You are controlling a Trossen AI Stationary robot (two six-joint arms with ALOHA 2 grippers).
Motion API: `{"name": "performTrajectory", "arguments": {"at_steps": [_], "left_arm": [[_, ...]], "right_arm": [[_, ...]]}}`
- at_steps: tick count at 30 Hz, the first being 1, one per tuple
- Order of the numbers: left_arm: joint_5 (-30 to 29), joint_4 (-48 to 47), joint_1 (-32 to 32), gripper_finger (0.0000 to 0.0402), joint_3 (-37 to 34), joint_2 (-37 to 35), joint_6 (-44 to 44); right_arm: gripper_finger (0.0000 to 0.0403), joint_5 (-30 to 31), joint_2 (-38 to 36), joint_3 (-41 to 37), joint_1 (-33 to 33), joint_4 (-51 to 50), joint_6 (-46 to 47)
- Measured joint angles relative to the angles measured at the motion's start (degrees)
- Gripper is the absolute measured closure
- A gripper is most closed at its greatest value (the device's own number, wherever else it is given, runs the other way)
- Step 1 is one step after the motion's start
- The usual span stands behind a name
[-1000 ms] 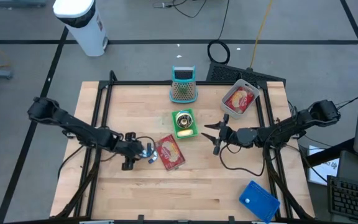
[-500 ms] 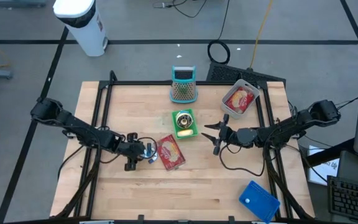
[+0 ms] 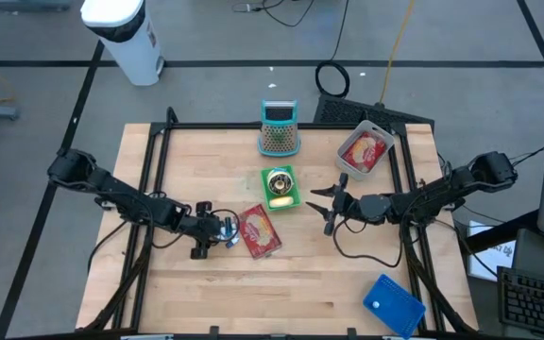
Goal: Pick & Place Food Item
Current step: Put the green food coloring bottle into the blue bin
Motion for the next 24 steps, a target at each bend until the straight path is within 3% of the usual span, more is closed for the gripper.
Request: {"name": "performTrajectory", "arguments": {"at_steps": [5, 16, 24], "left_arm": [[0.4, 0.0, 0.0, 0.0187, 0.0, 0.0, 0.0], [0.6, 0.1, 0.0, 0.0311, 0.0, 0.0, -1.1], [-5.5, -6.1, 0.0, 0.0321, 4.2, 0.1, 0.1]], "right_arm": [[0.0248, 0.0, 0.0, 0.0, 0.0, -0.2, 0.0], [0.0248, 0.0, 0.0, 0.0, 0.0, -0.4, 0.0], [0.0248, 0.0, 0.0, 0.0, 0.0, -0.4, 0.5]]}}
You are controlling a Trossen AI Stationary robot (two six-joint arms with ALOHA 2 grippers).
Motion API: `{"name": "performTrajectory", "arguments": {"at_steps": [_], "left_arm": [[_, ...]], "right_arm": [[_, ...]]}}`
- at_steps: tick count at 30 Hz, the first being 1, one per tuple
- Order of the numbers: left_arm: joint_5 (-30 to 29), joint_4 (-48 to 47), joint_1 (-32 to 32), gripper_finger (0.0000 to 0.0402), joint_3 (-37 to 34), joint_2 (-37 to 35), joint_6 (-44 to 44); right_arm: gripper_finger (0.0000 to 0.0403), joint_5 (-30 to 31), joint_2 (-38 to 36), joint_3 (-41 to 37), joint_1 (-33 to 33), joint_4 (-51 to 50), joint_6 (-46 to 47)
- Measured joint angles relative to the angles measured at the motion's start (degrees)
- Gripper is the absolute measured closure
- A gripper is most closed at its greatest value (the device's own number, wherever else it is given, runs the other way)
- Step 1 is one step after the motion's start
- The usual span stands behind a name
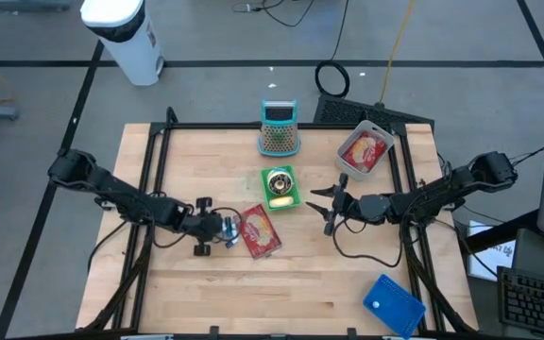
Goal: Pick & Place Food Item
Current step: Put the green food coloring bottle into the blue bin
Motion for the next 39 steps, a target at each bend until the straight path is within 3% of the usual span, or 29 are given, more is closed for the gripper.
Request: {"name": "performTrajectory", "arguments": {"at_steps": [4, 8, 14, 20, 27, 34, 39], "left_arm": [[-6.2, -7.2, 0.0, 0.0321, 6.4, 0.0, 4.8], [-15.1, -7.1, 0.0, 0.0322, 12.5, -0.1, 12.4], [-28.0, 4.8, 0.6, 0.0322, 16.3, -0.1, 28.8], [-27.9, 19.3, 3.5, 0.0321, 16.3, 1.4, 39.3], [-25.5, 31.5, 5.4, 0.0322, 16.3, 9.4, 48.9], [-28.1, 44.3, 5.6, 0.0323, 16.3, 17.1, 60.1], [-29.9, 49.2, 5.4, 0.0321, 16.3, 18.6, 63.1]], "right_arm": [[0.0248, 0.0, 0.0, 0.0, -0.3, 0.0, 2.7], [0.0248, -0.1, 0.0, 0.0, -0.8, 0.0, 4.9], [0.0247, -7.9, 0.0, 0.0, -3.5, 0.0, 11.2], [0.0224, -10.3, 1.3, 0.0, -6.0, 1.7, 18.3], [0.0174, -10.9, 9.1, 0.6, -6.3, 15.8, 20.1], [0.0152, -16.0, 18.4, 7.7, -8.0, 18.4, 20.6], [0.0155, -19.1, 24.0, 12.9, -9.1, 18.3, 20.6]]}}
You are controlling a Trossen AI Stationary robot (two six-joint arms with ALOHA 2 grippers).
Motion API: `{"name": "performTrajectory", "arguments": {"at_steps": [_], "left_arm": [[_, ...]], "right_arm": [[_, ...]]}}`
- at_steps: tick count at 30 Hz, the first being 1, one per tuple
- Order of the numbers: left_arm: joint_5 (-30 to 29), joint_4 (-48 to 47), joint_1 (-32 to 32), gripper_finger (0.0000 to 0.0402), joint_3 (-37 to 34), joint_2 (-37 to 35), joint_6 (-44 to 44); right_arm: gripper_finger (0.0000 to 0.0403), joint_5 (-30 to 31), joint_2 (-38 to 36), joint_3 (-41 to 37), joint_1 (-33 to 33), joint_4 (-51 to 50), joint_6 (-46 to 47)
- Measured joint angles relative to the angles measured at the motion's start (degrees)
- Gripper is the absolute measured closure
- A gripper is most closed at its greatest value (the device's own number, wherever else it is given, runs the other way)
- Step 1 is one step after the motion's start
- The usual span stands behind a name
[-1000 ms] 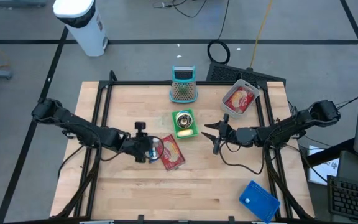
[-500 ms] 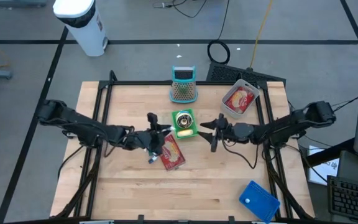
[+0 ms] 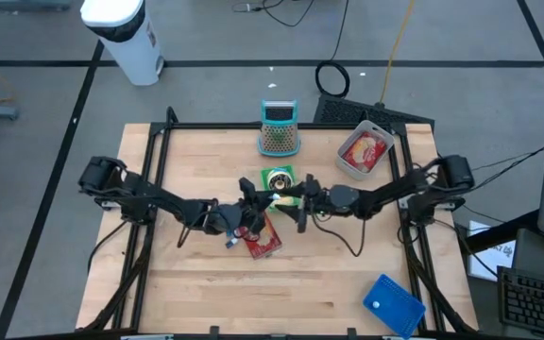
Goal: Pick & Place Food Item
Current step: Put the green food coloring bottle into the blue bin
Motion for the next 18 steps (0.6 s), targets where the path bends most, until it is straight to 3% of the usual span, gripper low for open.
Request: {"name": "performTrajectory", "arguments": {"at_steps": [9, 18], "left_arm": [[-0.6, -1.3, -0.3, 0.0322, 0.0, 0.1, 0.2], [-0.4, -3.7, -0.4, 0.0323, 0.0, 0.1, -1.5]], "right_arm": [[0.017, -2.5, 5.3, 5.8, -1.1, -0.2, 0.3], [0.0197, -3.6, 5.4, 5.8, -1.8, -0.4, 2.1]]}}
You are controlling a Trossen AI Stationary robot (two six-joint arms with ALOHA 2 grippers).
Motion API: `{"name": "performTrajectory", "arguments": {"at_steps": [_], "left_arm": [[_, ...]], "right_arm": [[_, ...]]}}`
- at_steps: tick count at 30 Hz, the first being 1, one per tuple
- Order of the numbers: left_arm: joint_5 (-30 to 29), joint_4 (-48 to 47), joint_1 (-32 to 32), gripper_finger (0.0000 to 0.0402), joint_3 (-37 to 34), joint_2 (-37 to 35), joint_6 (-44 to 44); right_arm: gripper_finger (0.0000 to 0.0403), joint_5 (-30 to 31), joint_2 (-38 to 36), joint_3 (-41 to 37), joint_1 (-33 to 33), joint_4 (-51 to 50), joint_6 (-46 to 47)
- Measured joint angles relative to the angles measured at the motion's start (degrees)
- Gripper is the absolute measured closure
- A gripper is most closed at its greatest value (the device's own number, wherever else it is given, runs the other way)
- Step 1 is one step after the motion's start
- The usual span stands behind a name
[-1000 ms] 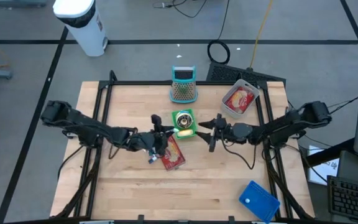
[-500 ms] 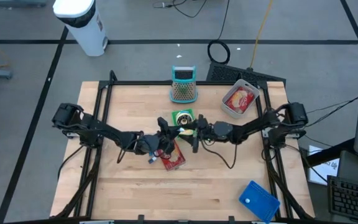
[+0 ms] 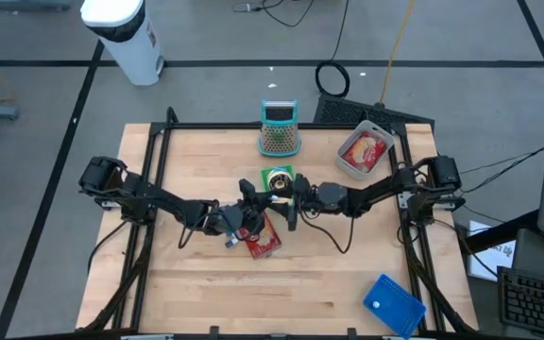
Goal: Pick & Place Food Item
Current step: Put the green food coloring bottle into the blue bin
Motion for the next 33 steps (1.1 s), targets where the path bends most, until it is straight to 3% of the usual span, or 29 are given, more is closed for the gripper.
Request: {"name": "performTrajectory", "arguments": {"at_steps": [4, 19, 33], "left_arm": [[0.0, -0.2, 0.0, 0.0321, 0.0, 0.0, -0.1], [0.7, -0.5, 0.0, 0.0322, 0.0, 0.0, -1.5], [1.2, -0.5, -0.1, 0.0265, 0.0, 0.0, -6.2]], "right_arm": [[0.0215, -2.7, 0.0, 0.0, -0.6, -0.8, 0.9], [0.0313, -2.4, 0.0, -0.1, -0.7, -1.8, 0.9], [0.0327, -3.0, -0.1, -0.1, -0.9, -3.4, 0.6]]}}
